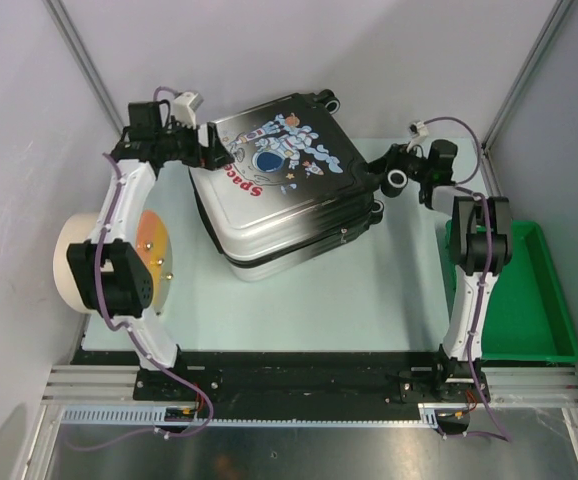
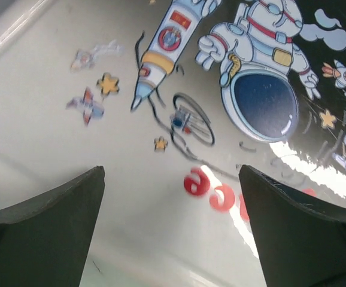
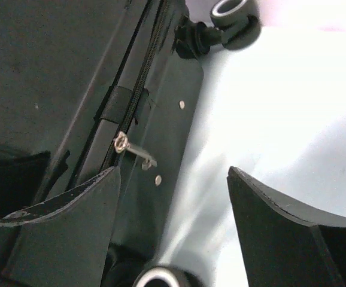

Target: Open, take out, and arrange the luggage

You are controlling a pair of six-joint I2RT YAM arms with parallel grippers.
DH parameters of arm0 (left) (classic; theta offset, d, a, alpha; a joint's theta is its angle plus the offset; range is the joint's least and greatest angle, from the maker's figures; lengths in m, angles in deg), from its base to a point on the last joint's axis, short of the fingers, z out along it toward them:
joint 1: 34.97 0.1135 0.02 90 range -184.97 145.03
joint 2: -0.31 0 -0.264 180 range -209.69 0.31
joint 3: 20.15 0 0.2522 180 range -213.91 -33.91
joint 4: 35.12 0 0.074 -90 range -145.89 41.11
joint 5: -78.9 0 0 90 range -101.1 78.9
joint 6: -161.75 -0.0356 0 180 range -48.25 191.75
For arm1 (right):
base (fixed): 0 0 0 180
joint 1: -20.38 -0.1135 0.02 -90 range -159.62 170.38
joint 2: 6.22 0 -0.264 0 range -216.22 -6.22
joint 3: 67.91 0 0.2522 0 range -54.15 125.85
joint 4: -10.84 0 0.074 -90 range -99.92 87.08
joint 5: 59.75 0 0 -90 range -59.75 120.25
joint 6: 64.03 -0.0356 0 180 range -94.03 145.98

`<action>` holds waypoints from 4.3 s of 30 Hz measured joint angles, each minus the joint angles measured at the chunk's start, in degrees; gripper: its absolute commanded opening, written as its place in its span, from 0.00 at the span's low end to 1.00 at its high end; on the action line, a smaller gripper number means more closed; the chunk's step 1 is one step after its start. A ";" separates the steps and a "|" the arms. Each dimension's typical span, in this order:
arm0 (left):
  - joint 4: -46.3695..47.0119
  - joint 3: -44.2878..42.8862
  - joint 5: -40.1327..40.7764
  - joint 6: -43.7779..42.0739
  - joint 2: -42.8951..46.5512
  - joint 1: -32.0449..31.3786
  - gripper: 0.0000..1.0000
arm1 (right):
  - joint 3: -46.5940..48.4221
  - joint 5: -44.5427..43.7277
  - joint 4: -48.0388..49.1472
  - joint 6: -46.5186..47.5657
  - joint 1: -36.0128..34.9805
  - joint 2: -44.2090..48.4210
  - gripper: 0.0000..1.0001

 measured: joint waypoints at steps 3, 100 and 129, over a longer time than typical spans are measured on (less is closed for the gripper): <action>-2.21 2.38 -0.35 2.99 2.97 2.05 1.00 | 0.07 -0.28 -8.48 -0.92 1.38 3.23 0.79; 9.20 28.59 5.81 4.42 36.30 -14.32 0.94 | -50.95 -21.73 -16.76 22.73 -25.57 56.02 0.75; 0.59 34.58 2.89 -12.70 38.91 -29.29 0.93 | -52.19 -31.63 13.92 20.57 -25.18 36.44 0.00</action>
